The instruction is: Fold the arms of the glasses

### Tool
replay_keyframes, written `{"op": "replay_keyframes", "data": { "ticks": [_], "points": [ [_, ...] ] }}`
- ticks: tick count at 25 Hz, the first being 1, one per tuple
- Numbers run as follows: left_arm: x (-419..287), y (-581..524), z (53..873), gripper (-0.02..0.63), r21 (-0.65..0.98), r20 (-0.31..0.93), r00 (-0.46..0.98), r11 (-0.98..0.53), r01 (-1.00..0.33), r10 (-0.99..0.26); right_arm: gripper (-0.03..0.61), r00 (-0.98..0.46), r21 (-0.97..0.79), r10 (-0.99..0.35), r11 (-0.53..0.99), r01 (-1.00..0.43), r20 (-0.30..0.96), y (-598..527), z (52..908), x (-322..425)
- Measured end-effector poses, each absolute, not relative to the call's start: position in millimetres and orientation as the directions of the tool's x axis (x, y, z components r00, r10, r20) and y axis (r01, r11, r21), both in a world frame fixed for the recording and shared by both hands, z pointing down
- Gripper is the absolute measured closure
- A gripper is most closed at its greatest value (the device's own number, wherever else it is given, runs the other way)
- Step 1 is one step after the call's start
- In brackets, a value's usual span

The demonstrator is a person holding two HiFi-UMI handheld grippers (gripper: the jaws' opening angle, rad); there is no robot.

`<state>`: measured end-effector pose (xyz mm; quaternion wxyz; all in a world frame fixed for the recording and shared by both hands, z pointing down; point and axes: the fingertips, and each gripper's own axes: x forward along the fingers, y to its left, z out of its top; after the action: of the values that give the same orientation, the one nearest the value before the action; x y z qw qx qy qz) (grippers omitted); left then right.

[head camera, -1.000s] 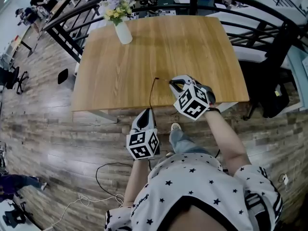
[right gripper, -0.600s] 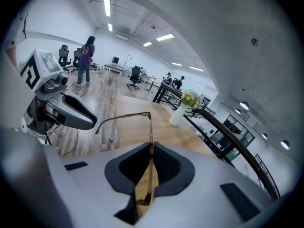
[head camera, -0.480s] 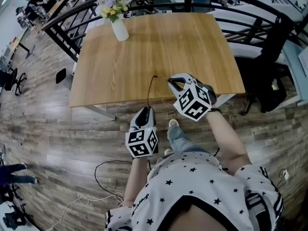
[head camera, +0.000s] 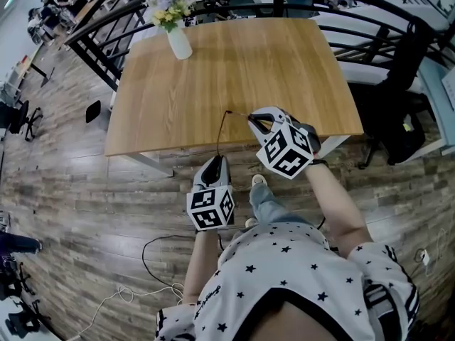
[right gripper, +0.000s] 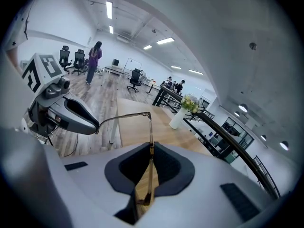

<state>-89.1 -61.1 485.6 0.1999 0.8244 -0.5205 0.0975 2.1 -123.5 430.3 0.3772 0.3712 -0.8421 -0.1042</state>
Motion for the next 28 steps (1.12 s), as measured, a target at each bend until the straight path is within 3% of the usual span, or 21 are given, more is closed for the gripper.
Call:
{"op": "replay_keyframes", "data": {
  "ticks": [19,28],
  "points": [
    [-93,-64,483,0.594,0.212,0.375,0.427,-0.372,-0.904,-0.823,0.558,-0.44,0.47,-0.711,0.697,-0.541,0.549,-122,421,-1],
    [-74,-61,487,0.594,0.225,0.38,0.485,-0.431,-0.874,-0.787,0.558,-0.443,0.468,-0.712,0.697,-0.544,0.545,-124,423,-3]
  ]
}}
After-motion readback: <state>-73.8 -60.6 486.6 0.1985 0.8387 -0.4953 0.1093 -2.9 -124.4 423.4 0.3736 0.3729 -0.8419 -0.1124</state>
